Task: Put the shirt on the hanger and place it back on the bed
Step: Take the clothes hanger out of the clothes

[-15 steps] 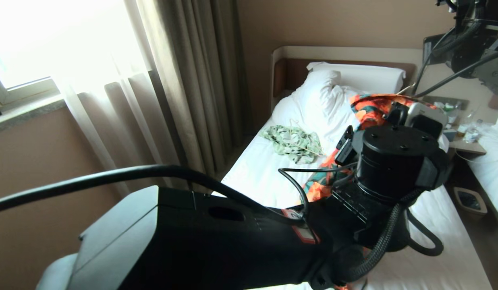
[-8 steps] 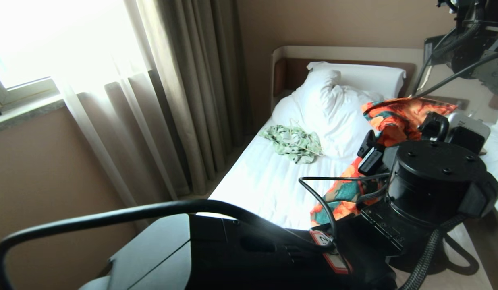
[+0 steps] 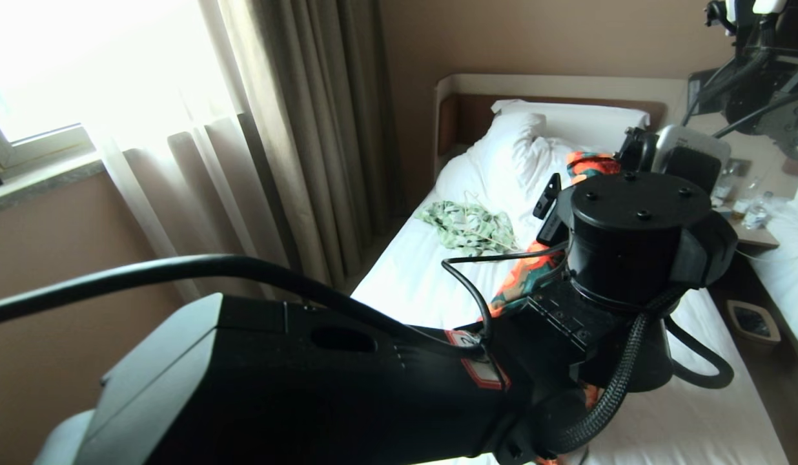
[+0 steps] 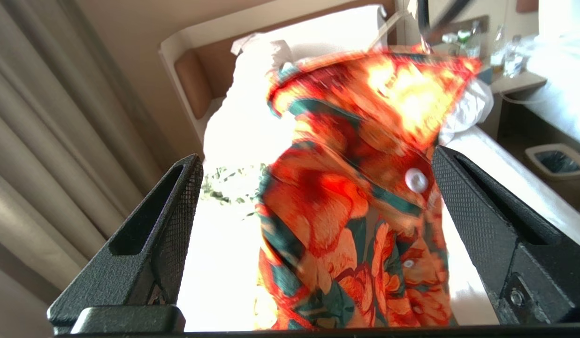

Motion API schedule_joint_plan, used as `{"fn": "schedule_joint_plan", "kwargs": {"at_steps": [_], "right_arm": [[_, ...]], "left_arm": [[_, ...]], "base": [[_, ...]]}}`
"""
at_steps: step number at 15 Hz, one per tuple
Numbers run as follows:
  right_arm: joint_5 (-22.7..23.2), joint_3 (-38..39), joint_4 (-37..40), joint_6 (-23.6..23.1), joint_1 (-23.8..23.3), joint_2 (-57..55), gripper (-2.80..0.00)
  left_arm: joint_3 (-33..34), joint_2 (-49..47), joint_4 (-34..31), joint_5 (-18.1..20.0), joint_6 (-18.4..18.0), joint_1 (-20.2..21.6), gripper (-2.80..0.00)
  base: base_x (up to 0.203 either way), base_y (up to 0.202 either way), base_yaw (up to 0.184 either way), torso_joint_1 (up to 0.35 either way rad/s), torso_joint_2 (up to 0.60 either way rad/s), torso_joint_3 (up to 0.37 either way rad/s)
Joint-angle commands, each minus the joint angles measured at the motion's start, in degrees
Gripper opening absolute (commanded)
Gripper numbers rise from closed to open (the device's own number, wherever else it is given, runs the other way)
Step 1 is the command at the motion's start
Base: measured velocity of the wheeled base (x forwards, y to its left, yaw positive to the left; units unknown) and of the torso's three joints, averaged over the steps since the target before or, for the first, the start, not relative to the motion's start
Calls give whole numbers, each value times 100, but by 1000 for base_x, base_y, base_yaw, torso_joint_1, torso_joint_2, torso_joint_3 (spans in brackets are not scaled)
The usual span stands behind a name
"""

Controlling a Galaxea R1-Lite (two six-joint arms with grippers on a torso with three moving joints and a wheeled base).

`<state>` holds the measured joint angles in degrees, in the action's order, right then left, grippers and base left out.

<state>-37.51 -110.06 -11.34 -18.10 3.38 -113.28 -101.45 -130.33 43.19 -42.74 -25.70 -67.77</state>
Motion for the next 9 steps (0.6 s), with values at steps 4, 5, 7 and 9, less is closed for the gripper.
{"fn": "schedule_joint_plan", "kwargs": {"at_steps": [4,5,7,9], "right_arm": [[-19,-95,9,-20,-4,-141,-280],[-19,-95,9,-18,-4,-150,-280],[-19,-95,18,-18,-4,-141,-280],[-19,-86,18,-18,-7,-133,-280]], "left_arm": [[196,20,41,-9,20,-164,0],[164,-144,67,-4,23,-209,0],[99,-410,210,10,21,-271,0],[14,-647,241,90,14,-313,0]], "base": [[0,0,0,0,0,0],[0,0,0,0,0,0],[0,0,0,0,0,0],[0,0,0,0,0,0]]}}
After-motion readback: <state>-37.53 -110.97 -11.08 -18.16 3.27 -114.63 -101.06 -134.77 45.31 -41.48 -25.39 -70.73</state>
